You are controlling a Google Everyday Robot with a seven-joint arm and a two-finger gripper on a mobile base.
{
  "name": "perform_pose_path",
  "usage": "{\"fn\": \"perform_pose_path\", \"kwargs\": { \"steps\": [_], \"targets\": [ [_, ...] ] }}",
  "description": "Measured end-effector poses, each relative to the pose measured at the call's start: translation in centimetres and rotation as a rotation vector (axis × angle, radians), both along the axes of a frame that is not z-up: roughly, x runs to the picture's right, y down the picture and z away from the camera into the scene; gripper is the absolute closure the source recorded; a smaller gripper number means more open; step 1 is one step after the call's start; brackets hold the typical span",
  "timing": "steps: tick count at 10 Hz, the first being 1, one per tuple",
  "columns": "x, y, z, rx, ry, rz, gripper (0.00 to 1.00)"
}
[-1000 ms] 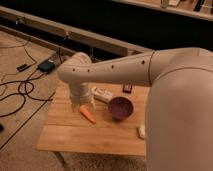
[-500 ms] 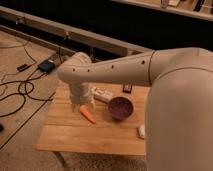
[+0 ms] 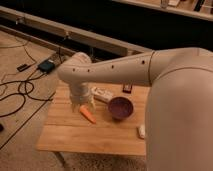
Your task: Place the pepper on the white sponge
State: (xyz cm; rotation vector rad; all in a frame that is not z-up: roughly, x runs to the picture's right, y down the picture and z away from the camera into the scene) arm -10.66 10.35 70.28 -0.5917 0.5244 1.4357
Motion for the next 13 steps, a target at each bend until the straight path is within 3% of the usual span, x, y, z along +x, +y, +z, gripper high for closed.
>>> {"fn": "perform_pose_path", "kwargs": {
  "steps": [5,6,7,10,13],
  "targets": [
    [0.0,0.0,0.1,-0.002,-0.001,-0.002,0.35],
    [0.3,0.1,0.6,-0.007,-0.014,-0.029,0.35],
    [0.5,0.0,1.3,-0.006,-0.033,-0.067,0.35],
    [0.2,-0.1,5.1,0.020,-0.131,-0.256,0.35],
    [-1.1,0.8,8.1,0.033,-0.225,-0.357,0.35]
  ]
}}
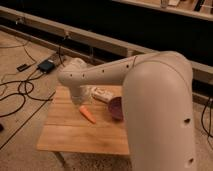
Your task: Place the pepper on the white sponge
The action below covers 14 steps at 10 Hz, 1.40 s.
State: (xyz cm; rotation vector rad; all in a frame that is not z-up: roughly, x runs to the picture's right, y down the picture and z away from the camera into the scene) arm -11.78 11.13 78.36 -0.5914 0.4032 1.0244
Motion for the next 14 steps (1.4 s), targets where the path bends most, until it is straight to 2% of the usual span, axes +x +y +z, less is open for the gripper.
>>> {"fn": "perform_pose_path", "kwargs": {
  "steps": [3,6,9,14],
  "targets": [
    [-0.8,1.7,1.8,-0.025,-0.043,-0.051,0.35],
    [-0.8,2.5,3.8,-0.035,-0.053,-0.074,0.35],
    [-0.8,2.5,5.4,-0.040,-0.053,-0.079,0.35],
    [-0.7,3.8,8.4,-0.093,-0.043,-0.069,0.35]
  ]
}}
